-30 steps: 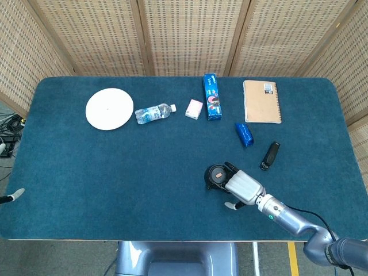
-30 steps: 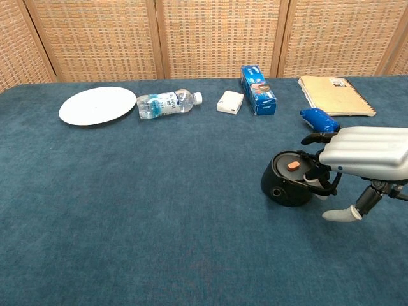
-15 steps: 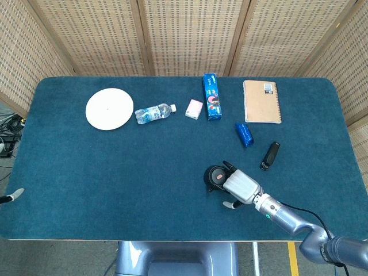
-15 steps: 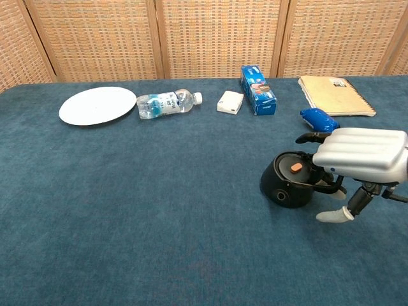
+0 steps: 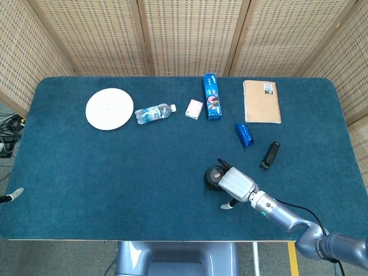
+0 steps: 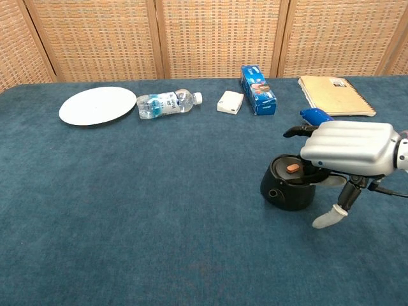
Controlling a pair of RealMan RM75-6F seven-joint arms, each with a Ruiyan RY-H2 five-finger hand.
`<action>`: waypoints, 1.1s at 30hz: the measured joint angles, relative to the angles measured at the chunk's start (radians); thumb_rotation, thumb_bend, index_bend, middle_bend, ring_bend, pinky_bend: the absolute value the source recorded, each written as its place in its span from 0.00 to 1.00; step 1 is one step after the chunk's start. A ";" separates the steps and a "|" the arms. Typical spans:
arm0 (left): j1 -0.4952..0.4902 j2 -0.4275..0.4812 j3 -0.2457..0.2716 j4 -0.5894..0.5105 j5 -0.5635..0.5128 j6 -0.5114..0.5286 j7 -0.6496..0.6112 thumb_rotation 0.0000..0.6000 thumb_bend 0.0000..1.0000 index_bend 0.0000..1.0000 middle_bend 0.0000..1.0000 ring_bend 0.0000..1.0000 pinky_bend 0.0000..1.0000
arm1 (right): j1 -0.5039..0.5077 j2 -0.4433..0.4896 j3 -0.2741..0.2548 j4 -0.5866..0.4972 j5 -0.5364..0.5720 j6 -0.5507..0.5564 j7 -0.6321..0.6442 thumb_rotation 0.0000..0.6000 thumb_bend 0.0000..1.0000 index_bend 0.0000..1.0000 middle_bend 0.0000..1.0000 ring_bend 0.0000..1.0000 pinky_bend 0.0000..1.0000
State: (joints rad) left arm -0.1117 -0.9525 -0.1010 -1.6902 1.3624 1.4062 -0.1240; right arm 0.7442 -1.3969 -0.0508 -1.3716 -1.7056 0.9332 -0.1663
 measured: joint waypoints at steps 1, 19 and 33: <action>0.000 0.000 0.000 -0.001 0.000 0.000 0.000 1.00 0.00 0.00 0.00 0.00 0.00 | 0.002 0.001 0.001 -0.003 0.000 -0.001 0.005 0.82 0.16 1.00 0.99 0.87 0.02; 0.001 0.004 -0.003 0.002 -0.005 -0.002 -0.016 1.00 0.00 0.00 0.00 0.00 0.00 | 0.014 -0.004 0.074 -0.055 0.117 -0.018 0.071 0.29 0.05 1.00 1.00 0.95 0.22; 0.005 0.009 -0.002 0.003 0.000 0.004 -0.028 1.00 0.00 0.00 0.00 0.00 0.00 | -0.004 -0.033 0.130 -0.088 0.241 -0.005 -0.004 1.00 0.77 1.00 1.00 1.00 0.42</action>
State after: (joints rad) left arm -0.1065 -0.9437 -0.1034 -1.6875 1.3622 1.4102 -0.1525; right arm 0.7405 -1.4296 0.0788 -1.4596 -1.4646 0.9287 -0.1704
